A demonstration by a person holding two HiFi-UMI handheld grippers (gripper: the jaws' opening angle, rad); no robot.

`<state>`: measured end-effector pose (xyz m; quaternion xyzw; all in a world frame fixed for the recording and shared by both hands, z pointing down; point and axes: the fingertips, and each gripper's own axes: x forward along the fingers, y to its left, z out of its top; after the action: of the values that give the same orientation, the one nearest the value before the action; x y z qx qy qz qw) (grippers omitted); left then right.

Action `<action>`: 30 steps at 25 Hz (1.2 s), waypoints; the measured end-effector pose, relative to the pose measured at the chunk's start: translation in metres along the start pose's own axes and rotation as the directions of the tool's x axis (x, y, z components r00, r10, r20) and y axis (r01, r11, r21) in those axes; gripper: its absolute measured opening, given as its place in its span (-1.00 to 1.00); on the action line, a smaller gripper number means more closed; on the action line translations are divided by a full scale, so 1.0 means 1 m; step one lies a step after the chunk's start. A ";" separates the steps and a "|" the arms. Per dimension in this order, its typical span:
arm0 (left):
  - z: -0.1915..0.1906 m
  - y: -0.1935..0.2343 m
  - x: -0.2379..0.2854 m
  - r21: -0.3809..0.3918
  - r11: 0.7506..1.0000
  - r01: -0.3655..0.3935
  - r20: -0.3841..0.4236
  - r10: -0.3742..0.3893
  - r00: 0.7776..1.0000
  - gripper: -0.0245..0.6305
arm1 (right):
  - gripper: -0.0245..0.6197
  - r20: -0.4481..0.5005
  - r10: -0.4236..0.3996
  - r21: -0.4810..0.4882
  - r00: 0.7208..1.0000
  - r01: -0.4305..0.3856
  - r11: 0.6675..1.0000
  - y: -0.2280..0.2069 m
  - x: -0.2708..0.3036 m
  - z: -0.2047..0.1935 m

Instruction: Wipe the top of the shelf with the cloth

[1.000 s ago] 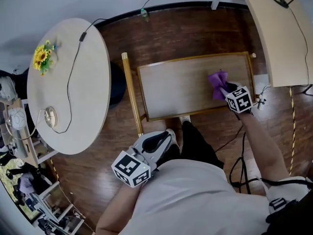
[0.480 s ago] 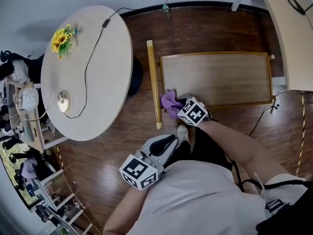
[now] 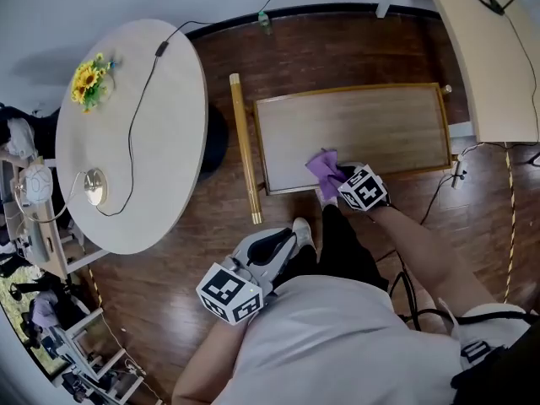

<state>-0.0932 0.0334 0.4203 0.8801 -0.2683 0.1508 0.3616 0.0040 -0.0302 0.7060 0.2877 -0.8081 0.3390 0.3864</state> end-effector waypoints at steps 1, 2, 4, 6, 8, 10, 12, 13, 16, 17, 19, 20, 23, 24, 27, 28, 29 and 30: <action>0.001 -0.002 0.004 0.005 1.000 0.011 -0.003 -0.011 1.000 -0.77 | -0.58 -0.003 -0.025 0.014 1.000 0.025 1.000 -0.014 -0.010 -0.009; 0.001 -0.004 0.007 0.011 1.000 0.022 -0.007 -0.022 1.000 -0.77 | -0.58 -0.006 -0.051 0.030 0.999 0.051 0.998 -0.027 -0.021 -0.016; 0.001 -0.005 0.015 0.024 0.999 0.047 -0.011 -0.046 0.999 -0.77 | -0.58 -0.016 -0.103 0.061 0.995 0.104 0.993 -0.054 -0.043 -0.031; 0.001 -0.008 0.022 0.036 0.997 0.073 -0.019 -0.072 0.997 -0.77 | -0.58 -0.033 -0.157 0.087 0.987 0.160 0.983 -0.084 -0.064 -0.051; 0.004 -0.013 0.031 0.043 0.995 0.089 -0.036 -0.087 0.996 -0.77 | -0.58 -0.056 -0.212 0.107 0.976 0.217 0.970 -0.117 -0.086 -0.076; 0.008 -0.018 0.040 0.047 0.994 0.098 -0.055 -0.096 0.994 -0.77 | -0.58 -0.084 -0.273 0.123 0.958 0.281 0.952 -0.149 -0.112 -0.098; 0.010 -0.022 0.048 0.052 0.992 0.112 -0.070 -0.108 0.992 -0.77 | -0.58 -0.120 -0.329 0.135 0.937 0.343 0.929 -0.181 -0.136 -0.125; 0.011 -0.023 0.051 0.054 0.991 0.120 -0.077 -0.116 0.990 -0.77 | -0.57 -0.141 -0.355 0.141 0.924 0.374 0.917 -0.196 -0.149 -0.140; 0.015 -0.025 0.060 0.060 0.989 0.137 -0.092 -0.132 0.987 -0.77 | -0.58 -0.199 -0.425 0.172 0.883 0.458 0.872 -0.233 -0.184 -0.175; 0.016 -0.026 0.062 0.062 0.988 0.140 -0.096 -0.134 0.986 -0.77 | -0.58 -0.215 -0.443 0.181 0.871 0.481 0.858 -0.243 -0.194 -0.184; 0.019 -0.027 0.066 0.066 0.988 0.143 -0.100 -0.136 0.986 -0.77 | -0.58 -0.247 -0.471 0.176 0.847 0.517 0.838 -0.259 -0.210 -0.199; 0.021 -0.027 0.067 0.068 0.987 0.145 -0.102 -0.138 0.985 -0.77 | -0.58 -0.255 -0.480 0.166 0.839 0.527 0.833 -0.264 -0.216 -0.203; 0.024 -0.026 0.070 0.069 0.987 0.147 -0.103 -0.140 0.985 -0.77 | -0.58 -0.263 -0.494 0.159 0.829 0.542 0.825 -0.271 -0.227 -0.209; 0.024 -0.026 0.070 0.068 0.987 0.147 -0.103 -0.140 0.985 -0.77 | -0.58 -0.265 -0.496 0.155 0.827 0.545 0.824 -0.271 -0.228 -0.209; 0.024 -0.028 0.070 0.070 0.986 0.150 -0.104 -0.142 0.984 -0.77 | -0.58 -0.277 -0.503 0.140 0.819 0.552 0.822 -0.269 -0.229 -0.208; 0.025 -0.028 0.069 0.072 0.986 0.151 -0.104 -0.143 0.984 -0.77 | -0.58 -0.280 -0.505 0.135 0.816 0.555 0.821 -0.270 -0.230 -0.209; 0.025 -0.027 0.068 0.073 0.986 0.151 -0.103 -0.143 0.984 -0.77 | -0.58 -0.281 -0.507 0.131 0.815 0.556 0.821 -0.271 -0.231 -0.208; 0.025 -0.027 0.067 0.073 0.986 0.150 -0.102 -0.142 0.985 -0.77 | -0.58 -0.283 -0.508 0.128 0.814 0.557 0.821 -0.271 -0.231 -0.208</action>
<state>-0.0217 0.0070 0.4192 0.9030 -0.1790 0.1768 0.3482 0.4142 0.0132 0.7030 0.4988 -0.6035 0.3295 0.5276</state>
